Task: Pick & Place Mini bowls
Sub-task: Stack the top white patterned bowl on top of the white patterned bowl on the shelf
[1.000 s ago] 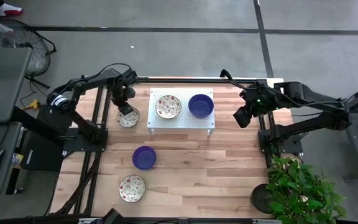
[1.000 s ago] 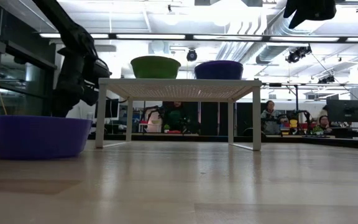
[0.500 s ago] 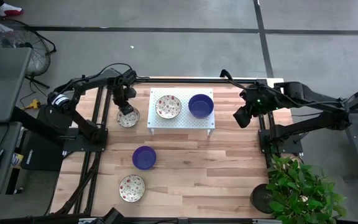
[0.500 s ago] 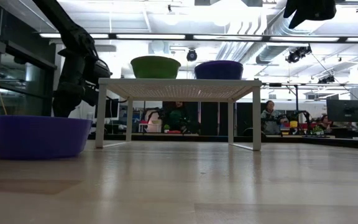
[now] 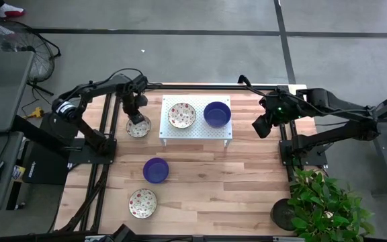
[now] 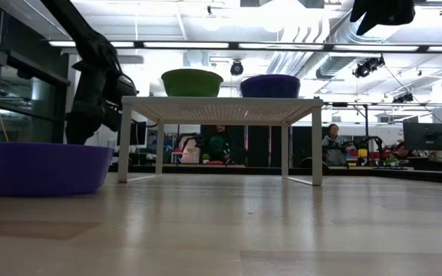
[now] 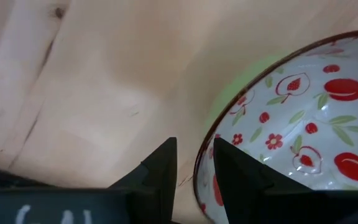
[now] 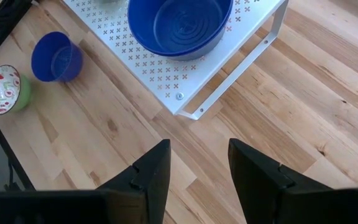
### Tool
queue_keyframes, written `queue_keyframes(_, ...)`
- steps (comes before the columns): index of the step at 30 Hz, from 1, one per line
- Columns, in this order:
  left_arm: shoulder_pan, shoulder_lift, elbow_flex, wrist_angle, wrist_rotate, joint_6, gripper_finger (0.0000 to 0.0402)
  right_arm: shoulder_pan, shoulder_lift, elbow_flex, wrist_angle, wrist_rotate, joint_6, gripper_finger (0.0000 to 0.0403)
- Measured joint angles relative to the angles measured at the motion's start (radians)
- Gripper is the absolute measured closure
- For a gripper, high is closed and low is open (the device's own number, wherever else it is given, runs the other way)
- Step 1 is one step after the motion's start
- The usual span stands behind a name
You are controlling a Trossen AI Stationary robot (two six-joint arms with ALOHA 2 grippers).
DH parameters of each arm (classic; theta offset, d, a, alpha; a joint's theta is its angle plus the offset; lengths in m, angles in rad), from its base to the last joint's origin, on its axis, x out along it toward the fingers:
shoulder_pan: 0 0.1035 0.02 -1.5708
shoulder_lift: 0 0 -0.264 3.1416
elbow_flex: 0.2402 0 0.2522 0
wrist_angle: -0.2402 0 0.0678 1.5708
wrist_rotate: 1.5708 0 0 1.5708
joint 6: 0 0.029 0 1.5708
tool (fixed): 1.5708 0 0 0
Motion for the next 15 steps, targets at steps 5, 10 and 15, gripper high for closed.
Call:
queue_keyframes(5, 0.0, 0.024, 0.0, 0.004, 0.012, 0.006, 0.0302, 0.0, 0.0, 0.0, 0.0, 0.0, 0.0, 0.0253)
queue_keyframes(10, 0.0, 0.025, 0.0, 0.013, -0.01, 0.008, 0.0302, 0.0, 0.0, 0.0, 0.0, -0.002, 0.0, 0.0253)
queue_keyframes(15, 0.001, 0.025, 0.0, -0.005, -0.013, 0.026, 0.031, 0.0, 0.0, 0.0, 0.0, -0.003, 0.0, 0.0253)
